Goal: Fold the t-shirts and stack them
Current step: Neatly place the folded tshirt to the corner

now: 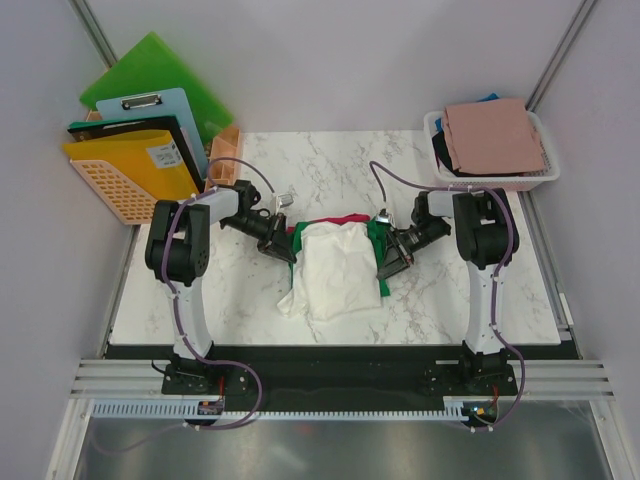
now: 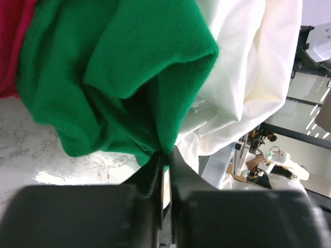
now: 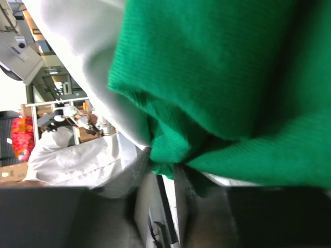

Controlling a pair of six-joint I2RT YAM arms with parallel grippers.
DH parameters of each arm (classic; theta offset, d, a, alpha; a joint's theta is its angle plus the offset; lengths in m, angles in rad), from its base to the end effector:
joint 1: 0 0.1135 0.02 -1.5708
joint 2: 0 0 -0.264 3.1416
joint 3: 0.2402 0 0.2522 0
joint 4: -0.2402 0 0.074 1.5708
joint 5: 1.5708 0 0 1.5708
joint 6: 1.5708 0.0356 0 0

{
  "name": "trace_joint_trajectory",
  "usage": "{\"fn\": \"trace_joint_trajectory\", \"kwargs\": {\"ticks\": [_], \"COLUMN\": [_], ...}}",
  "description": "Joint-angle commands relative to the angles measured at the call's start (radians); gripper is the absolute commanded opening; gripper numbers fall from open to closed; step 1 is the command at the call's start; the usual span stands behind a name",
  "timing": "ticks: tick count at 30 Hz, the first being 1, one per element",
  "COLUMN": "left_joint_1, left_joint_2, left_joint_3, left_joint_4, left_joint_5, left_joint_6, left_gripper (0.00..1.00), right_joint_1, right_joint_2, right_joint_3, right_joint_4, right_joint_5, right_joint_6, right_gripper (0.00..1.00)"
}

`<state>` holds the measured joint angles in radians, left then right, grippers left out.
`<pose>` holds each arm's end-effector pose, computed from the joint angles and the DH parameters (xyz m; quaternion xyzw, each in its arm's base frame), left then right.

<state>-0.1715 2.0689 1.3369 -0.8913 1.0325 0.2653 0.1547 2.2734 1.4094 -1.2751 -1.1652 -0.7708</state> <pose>0.3530 -0.0922 0.1342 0.1757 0.8515 -0.4940 0.0003 0.3387 0.0859 0.0935 0.2198 -0.7861 -0.5742 0.0629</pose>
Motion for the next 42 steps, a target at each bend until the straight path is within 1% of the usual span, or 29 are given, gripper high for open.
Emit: {"fn": "trace_joint_trajectory", "kwargs": {"ticks": [1,4,7,11,13,17,18,19,20,22,24,25,31,36,39,40,42], "left_joint_1": [0.001,0.001,0.000,-0.006,-0.017,-0.029,-0.031,-0.031,-0.031,-0.031,-0.029,-0.028,0.000,0.050,0.056,0.056,0.058], "left_joint_2": [0.007,0.011,0.007,-0.026,-0.049,-0.033,-0.027,-0.015,-0.012,-0.024,-0.039,-0.049,-0.067,-0.099,-0.095,-0.078,-0.052], "left_joint_3": [0.031,0.030,0.030,0.031,0.030,0.019,0.019,0.021,0.019,0.016,0.013,0.013,0.022,0.025,0.033,0.036,0.059], "left_joint_4": [-0.026,-0.029,-0.035,-0.040,-0.040,-0.043,-0.054,-0.061,-0.067,-0.074,-0.080,-0.087,-0.143,-0.110,-0.071,-0.060,-0.046], "left_joint_5": [0.052,0.064,0.078,0.098,0.095,0.069,0.060,0.032,0.020,-0.041,-0.087,-0.132,-0.232,-0.317,-0.330,-0.313,-0.275], "left_joint_6": [0.028,0.038,0.045,0.049,0.054,0.061,0.064,0.072,0.075,0.083,0.089,0.091,0.115,0.085,0.065,0.049,0.032], "left_gripper": [0.02,0.02,0.02,0.02,0.02,0.03,0.08,0.21,0.28,0.42,0.45,0.47,0.48,0.48,0.52,0.55,0.56], "right_joint_1": [0.009,0.011,0.011,0.013,0.014,0.019,0.022,0.020,0.020,0.020,0.019,0.020,0.020,0.020,0.019,0.020,0.022], "right_joint_2": [-0.003,-0.012,-0.028,-0.037,-0.043,-0.051,-0.043,-0.040,-0.035,-0.023,-0.018,-0.015,-0.005,0.012,0.032,0.038,0.040], "right_joint_3": [0.011,0.000,-0.007,0.003,0.028,0.060,0.065,0.065,0.063,0.060,0.054,0.053,0.060,0.046,0.051,0.053,0.054], "right_joint_4": [0.011,0.005,-0.010,-0.042,-0.100,-0.121,-0.128,-0.153,-0.164,-0.182,-0.182,-0.182,-0.184,-0.184,-0.184,-0.185,-0.184], "right_joint_5": [-0.033,-0.033,-0.044,-0.047,-0.056,-0.064,-0.067,-0.068,-0.071,-0.077,-0.076,-0.076,-0.073,-0.073,-0.076,-0.074,-0.070], "right_joint_6": [-0.051,-0.059,-0.077,-0.104,-0.154,-0.160,-0.180,-0.195,-0.209,-0.237,-0.245,-0.251,-0.255,-0.277,-0.283,-0.285,-0.285], "right_gripper": [0.18,0.12,0.00,0.00,0.00,0.00,0.06,0.33,0.41,0.50,0.52,0.52,0.52,0.52,0.52,0.52,0.52]}}
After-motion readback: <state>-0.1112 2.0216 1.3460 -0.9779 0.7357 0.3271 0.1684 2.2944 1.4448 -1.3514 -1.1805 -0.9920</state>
